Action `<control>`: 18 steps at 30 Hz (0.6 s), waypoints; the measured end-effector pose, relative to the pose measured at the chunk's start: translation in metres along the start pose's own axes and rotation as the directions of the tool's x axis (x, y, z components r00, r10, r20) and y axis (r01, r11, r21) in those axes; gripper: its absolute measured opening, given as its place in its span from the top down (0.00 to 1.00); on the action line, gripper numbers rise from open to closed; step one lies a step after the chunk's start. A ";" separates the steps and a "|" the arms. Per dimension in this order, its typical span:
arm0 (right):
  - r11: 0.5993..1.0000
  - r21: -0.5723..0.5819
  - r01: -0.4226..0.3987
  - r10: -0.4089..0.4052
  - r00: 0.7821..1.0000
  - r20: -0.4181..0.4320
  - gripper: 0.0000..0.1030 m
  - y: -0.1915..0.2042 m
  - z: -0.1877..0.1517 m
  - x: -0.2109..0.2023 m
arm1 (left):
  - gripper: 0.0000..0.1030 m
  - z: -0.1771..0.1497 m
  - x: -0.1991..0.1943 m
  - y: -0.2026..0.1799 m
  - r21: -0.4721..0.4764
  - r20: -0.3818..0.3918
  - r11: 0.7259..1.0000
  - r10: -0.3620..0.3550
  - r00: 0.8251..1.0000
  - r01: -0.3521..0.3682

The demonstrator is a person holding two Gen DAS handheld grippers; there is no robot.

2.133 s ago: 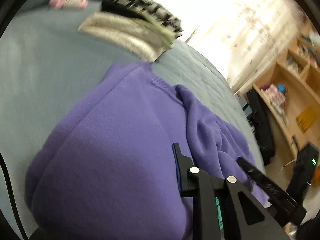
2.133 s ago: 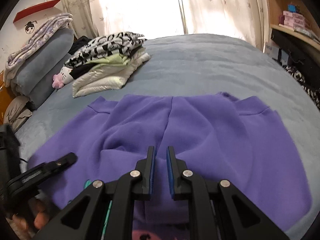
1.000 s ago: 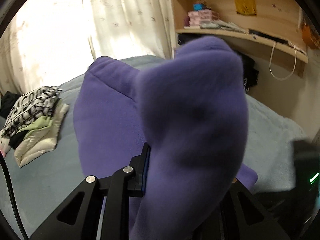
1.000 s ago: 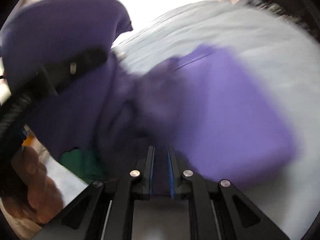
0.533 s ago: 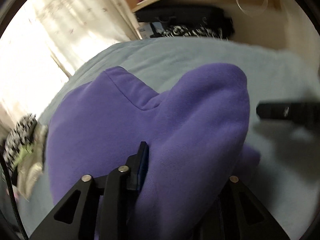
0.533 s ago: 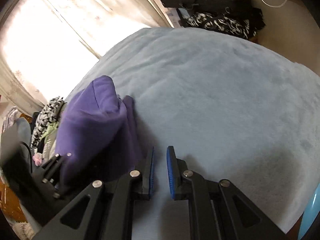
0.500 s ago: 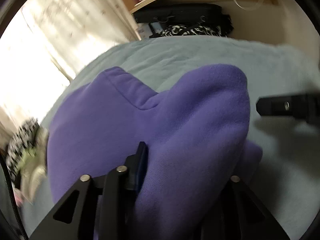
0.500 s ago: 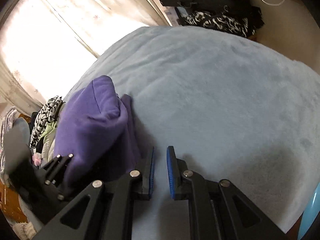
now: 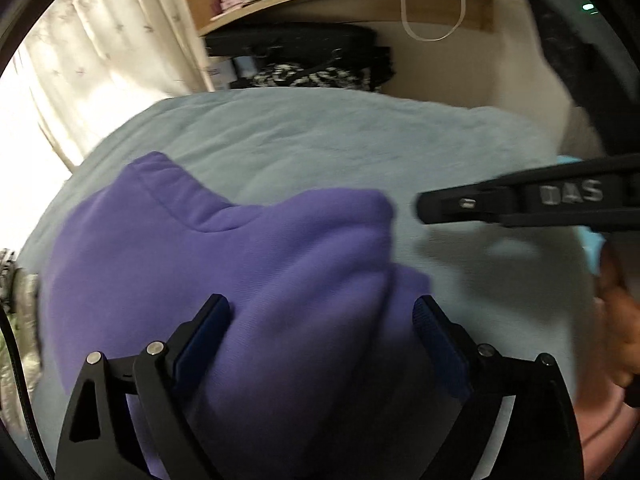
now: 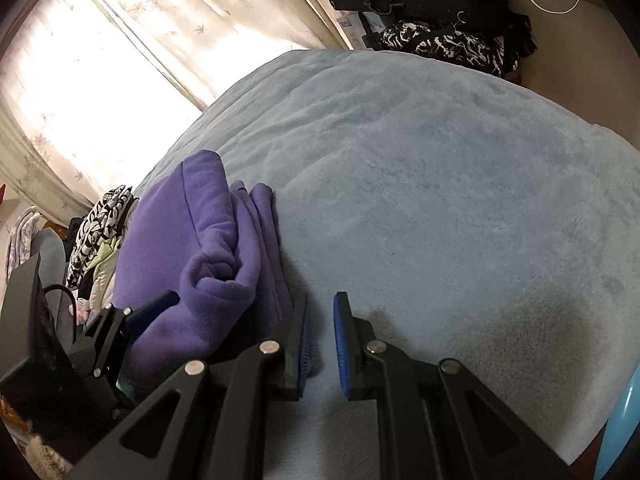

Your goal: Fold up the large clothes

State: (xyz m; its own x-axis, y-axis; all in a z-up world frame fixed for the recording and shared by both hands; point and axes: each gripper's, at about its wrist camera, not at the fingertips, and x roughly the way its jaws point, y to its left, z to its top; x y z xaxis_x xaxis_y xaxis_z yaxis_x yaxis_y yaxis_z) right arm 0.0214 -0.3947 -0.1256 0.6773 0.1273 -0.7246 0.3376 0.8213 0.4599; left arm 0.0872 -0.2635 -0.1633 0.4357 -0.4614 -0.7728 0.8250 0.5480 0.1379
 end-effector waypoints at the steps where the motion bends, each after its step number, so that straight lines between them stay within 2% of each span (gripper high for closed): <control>1: 1.000 0.000 -0.006 0.006 1.000 0.002 0.89 0.002 0.001 -0.002 | 0.11 0.000 -0.004 0.000 -0.019 0.004 0.999 -0.034 0.999 0.034; 3: 1.000 -0.008 -0.019 0.019 1.000 0.004 0.89 0.005 0.004 -0.005 | 0.11 0.001 -0.012 0.005 -0.067 0.011 0.994 -0.081 0.997 0.082; 5: 0.999 -0.018 -0.042 0.042 0.999 0.003 0.87 0.011 0.009 -0.009 | 0.11 0.001 -0.024 0.019 -0.153 0.027 0.978 -0.139 0.990 0.142; 7: 0.997 -0.028 -0.065 0.065 0.998 0.000 0.73 0.016 0.014 -0.013 | 0.11 0.000 -0.037 0.036 -0.241 0.049 0.954 -0.170 0.984 0.176; 8: 0.996 -0.033 -0.081 0.081 0.997 0.000 0.69 0.018 0.018 -0.015 | 0.11 -0.002 -0.046 0.047 -0.292 0.069 0.937 -0.179 0.981 0.191; 9: 0.994 -0.040 -0.097 0.097 0.995 -0.001 0.62 0.021 0.022 -0.016 | 0.11 -0.004 -0.055 0.060 -0.343 0.089 0.920 -0.169 0.982 0.190; 11: 0.991 -0.048 -0.121 0.121 0.993 -0.009 0.59 0.026 0.031 -0.018 | 0.11 -0.007 -0.066 0.084 -0.424 0.109 0.891 -0.128 0.986 0.162; 13: 0.986 -0.055 -0.158 0.157 0.987 -0.025 0.59 0.033 0.042 -0.015 | 0.11 -0.015 -0.073 0.116 -0.519 0.099 0.849 -0.057 0.993 0.101; 14: 0.981 -0.057 -0.186 0.183 0.982 -0.047 0.59 0.038 0.047 -0.010 | 0.11 -0.020 -0.073 0.127 -0.553 0.078 0.831 -0.024 0.997 0.063; 15: 0.975 -0.055 -0.214 0.209 0.975 -0.078 0.59 0.041 0.053 -0.003 | 0.11 -0.026 -0.068 0.145 -0.600 0.020 0.800 0.027 0.999 -0.010; 16: 0.972 -0.054 -0.230 0.224 0.969 -0.102 0.59 0.043 0.056 0.004 | 0.11 -0.031 -0.064 0.155 -0.628 -0.012 0.777 0.044 0.999 -0.042; 18: 0.969 -0.057 -0.242 0.229 0.957 -0.177 0.59 0.049 0.064 0.026 | 0.11 -0.043 -0.054 0.179 -0.687 -0.040 0.725 0.024 0.999 -0.045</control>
State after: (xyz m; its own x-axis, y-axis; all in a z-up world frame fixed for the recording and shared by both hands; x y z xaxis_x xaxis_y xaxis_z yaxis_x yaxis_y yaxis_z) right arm 0.0974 -0.3863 -0.0889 0.6099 0.4082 -0.6792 0.1262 0.7962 0.5918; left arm 0.1956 -0.1108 -0.1231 0.4401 -0.4200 -0.7936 0.3311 0.8975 -0.2914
